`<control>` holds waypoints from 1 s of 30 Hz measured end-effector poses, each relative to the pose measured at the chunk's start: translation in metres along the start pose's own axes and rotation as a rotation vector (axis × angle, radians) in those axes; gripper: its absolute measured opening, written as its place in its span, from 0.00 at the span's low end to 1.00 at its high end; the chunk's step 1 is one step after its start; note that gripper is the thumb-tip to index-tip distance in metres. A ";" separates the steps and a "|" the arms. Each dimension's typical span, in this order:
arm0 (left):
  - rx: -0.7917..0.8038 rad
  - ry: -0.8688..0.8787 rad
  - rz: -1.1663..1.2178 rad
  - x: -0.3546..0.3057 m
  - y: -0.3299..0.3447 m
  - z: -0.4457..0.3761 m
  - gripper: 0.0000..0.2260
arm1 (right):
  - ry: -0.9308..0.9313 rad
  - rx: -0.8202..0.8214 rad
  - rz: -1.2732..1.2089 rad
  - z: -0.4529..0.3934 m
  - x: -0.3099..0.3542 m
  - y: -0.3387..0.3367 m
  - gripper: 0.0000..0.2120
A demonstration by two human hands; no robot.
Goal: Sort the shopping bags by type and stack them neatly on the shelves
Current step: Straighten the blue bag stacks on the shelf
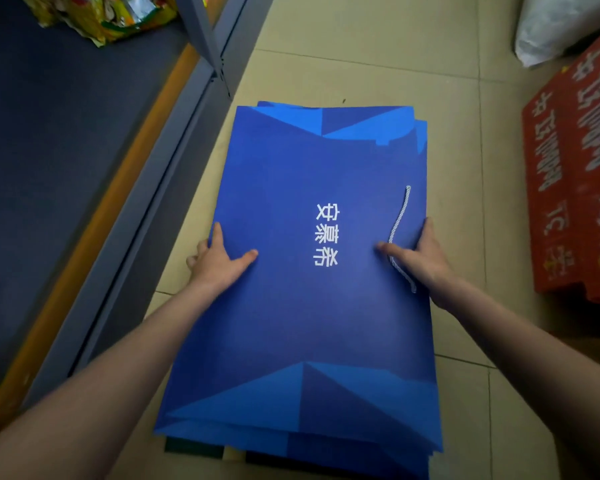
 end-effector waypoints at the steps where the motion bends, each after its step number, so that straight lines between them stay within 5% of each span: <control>1: 0.017 -0.013 -0.029 0.003 0.001 0.008 0.39 | -0.006 0.007 0.009 0.001 -0.001 0.000 0.46; 6: 0.020 -0.035 0.066 0.004 -0.009 0.012 0.42 | -0.001 0.065 -0.137 0.017 -0.011 -0.002 0.48; 11: -0.004 -0.053 0.036 0.000 -0.012 0.039 0.44 | -0.088 -0.097 -0.144 0.037 -0.023 -0.028 0.43; 20: -0.125 0.139 0.133 -0.082 -0.095 0.070 0.38 | -0.231 -0.103 -0.308 0.058 0.056 -0.096 0.35; 25: -0.203 0.156 0.267 -0.070 -0.179 0.075 0.37 | -0.325 0.047 -0.322 0.090 0.129 -0.079 0.26; 30: -0.313 0.086 0.308 0.002 -0.253 0.047 0.44 | -0.374 0.203 -0.326 0.133 0.183 -0.006 0.33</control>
Point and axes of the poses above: each hand's wrist, its own z-axis away from the middle knuckle, its own y-axis out of the palm, x = y × z, the point moved 7 cm from there along -z, towards the middle knuckle, and after that the axes turned 15 degrees about -x, right-handed, at the moved point
